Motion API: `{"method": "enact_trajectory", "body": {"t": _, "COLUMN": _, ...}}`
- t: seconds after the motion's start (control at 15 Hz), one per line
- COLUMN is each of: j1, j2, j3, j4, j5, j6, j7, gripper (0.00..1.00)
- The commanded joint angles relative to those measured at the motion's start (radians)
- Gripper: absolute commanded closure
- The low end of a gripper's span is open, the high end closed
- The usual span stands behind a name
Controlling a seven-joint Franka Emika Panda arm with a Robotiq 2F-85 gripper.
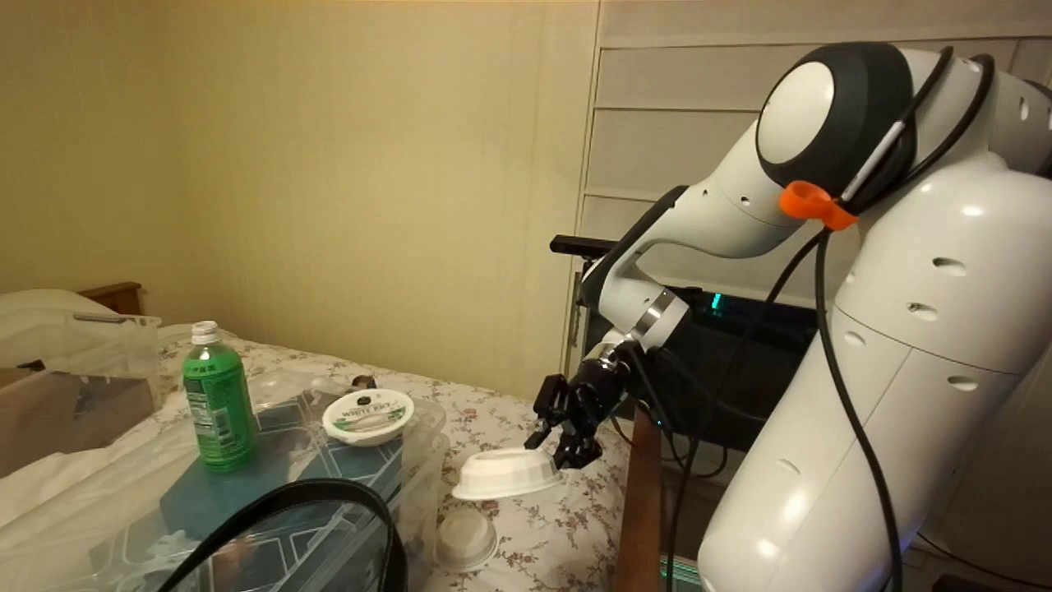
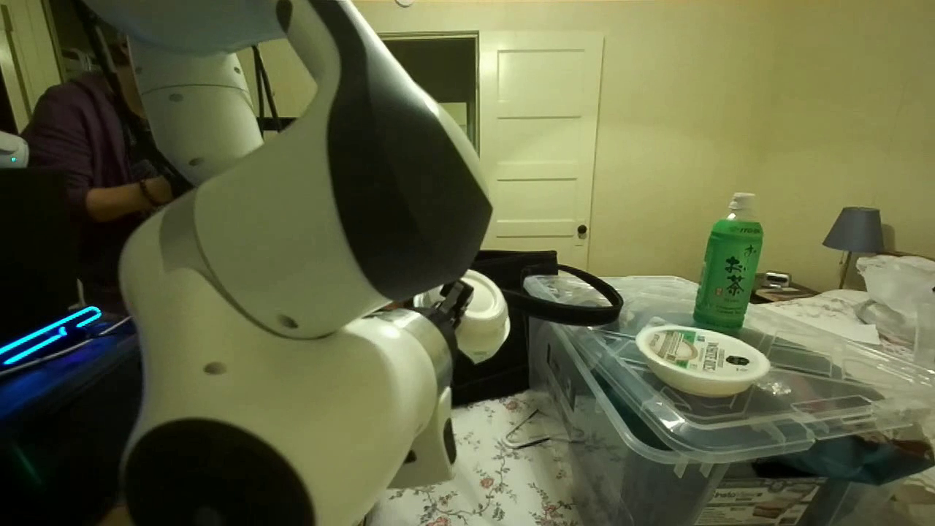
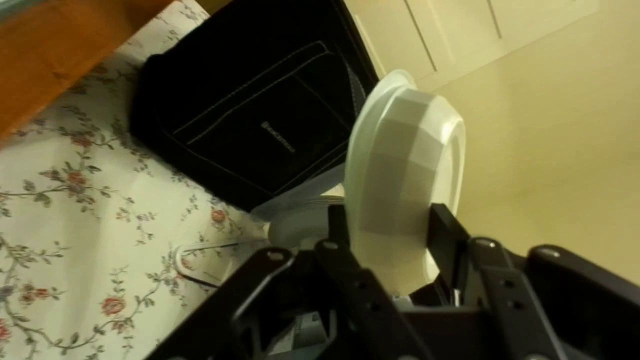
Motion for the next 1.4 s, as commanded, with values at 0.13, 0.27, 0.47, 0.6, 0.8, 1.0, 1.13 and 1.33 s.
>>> {"method": "enact_trajectory", "body": {"t": 0.13, "j1": 0.073, "j2": -0.078, "j3": 0.125, "j4": -0.067, "j5": 0.262, "j6": 0.095, "j7": -0.024, "gripper": 0.81}}
{"method": "enact_trajectory", "body": {"t": 0.27, "j1": 0.098, "j2": -0.088, "j3": 0.184, "j4": -0.072, "j5": 0.361, "j6": 0.161, "j7": -0.060, "gripper": 0.81}}
{"method": "enact_trajectory", "body": {"t": 0.47, "j1": 0.137, "j2": -0.093, "j3": 0.255, "j4": -0.069, "j5": 0.517, "j6": 0.273, "j7": -0.135, "gripper": 0.81}}
{"method": "enact_trajectory", "body": {"t": 0.6, "j1": 0.156, "j2": -0.100, "j3": 0.290, "j4": -0.068, "j5": 0.610, "j6": 0.343, "j7": -0.195, "gripper": 0.81}}
{"method": "enact_trajectory", "body": {"t": 0.8, "j1": 0.165, "j2": -0.093, "j3": 0.319, "j4": -0.046, "j5": 0.732, "j6": 0.444, "j7": -0.269, "gripper": 0.81}}
{"method": "enact_trajectory", "body": {"t": 1.0, "j1": 0.162, "j2": -0.071, "j3": 0.328, "j4": -0.021, "j5": 0.838, "j6": 0.535, "j7": -0.371, "gripper": 0.81}}
{"method": "enact_trajectory", "body": {"t": 1.13, "j1": 0.159, "j2": -0.060, "j3": 0.329, "j4": -0.011, "j5": 0.910, "j6": 0.604, "j7": -0.442, "gripper": 0.81}}
{"method": "enact_trajectory", "body": {"t": 1.33, "j1": 0.157, "j2": -0.044, "j3": 0.332, "j4": 0.009, "j5": 1.017, "j6": 0.706, "j7": -0.523, "gripper": 0.81}}
